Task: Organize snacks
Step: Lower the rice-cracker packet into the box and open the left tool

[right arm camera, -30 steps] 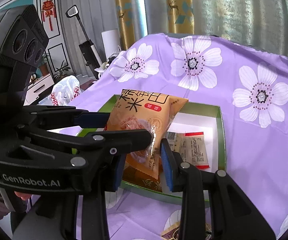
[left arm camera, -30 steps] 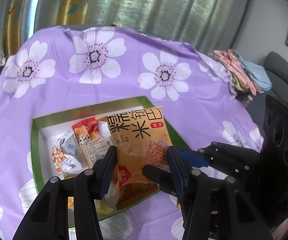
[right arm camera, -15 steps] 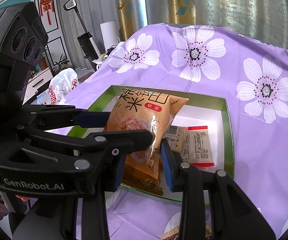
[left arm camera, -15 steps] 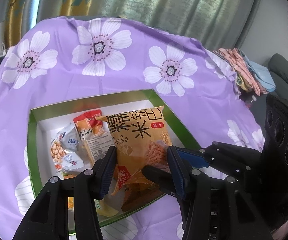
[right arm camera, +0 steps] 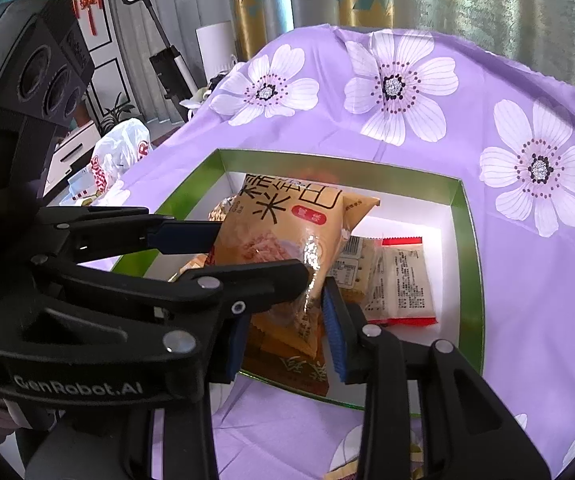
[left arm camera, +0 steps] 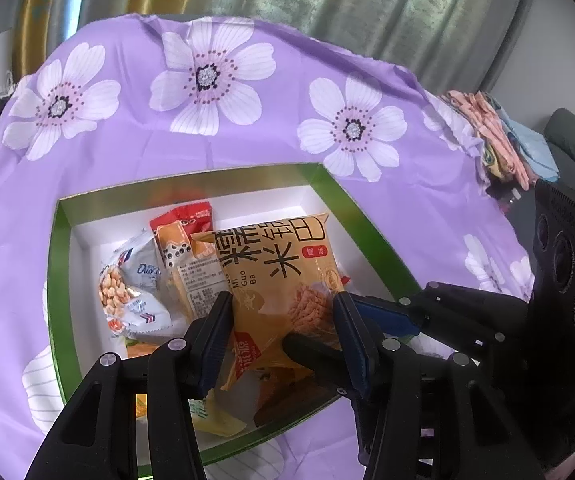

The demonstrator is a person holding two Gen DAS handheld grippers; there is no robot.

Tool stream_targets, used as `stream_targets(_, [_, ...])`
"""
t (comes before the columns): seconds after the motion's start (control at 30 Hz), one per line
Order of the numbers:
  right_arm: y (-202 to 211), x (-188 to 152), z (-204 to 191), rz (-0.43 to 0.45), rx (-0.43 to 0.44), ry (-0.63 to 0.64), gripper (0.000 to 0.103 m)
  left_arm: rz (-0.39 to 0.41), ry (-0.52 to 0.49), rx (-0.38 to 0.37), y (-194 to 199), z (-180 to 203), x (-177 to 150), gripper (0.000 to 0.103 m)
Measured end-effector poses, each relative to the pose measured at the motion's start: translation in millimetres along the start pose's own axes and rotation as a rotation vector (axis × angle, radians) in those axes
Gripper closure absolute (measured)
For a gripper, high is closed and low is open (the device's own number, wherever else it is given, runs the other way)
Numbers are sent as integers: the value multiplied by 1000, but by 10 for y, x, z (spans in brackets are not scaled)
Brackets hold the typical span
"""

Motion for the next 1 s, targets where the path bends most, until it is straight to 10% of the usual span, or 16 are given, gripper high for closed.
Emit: stream_targets(1.0, [-151,-42,-8,-78,23,-20,65,-36,14,36,-91,-58,-33,52])
Point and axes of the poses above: each gripper's, at about its wrist camera, not at the fingertips, and y roughly against the way its jaws point, z to its right, x to its top, the point moved 10 cm from there along -y, roughly the way its jaws point, and after that the axes turned 13 degrees about -x, right-handed, at the moved point
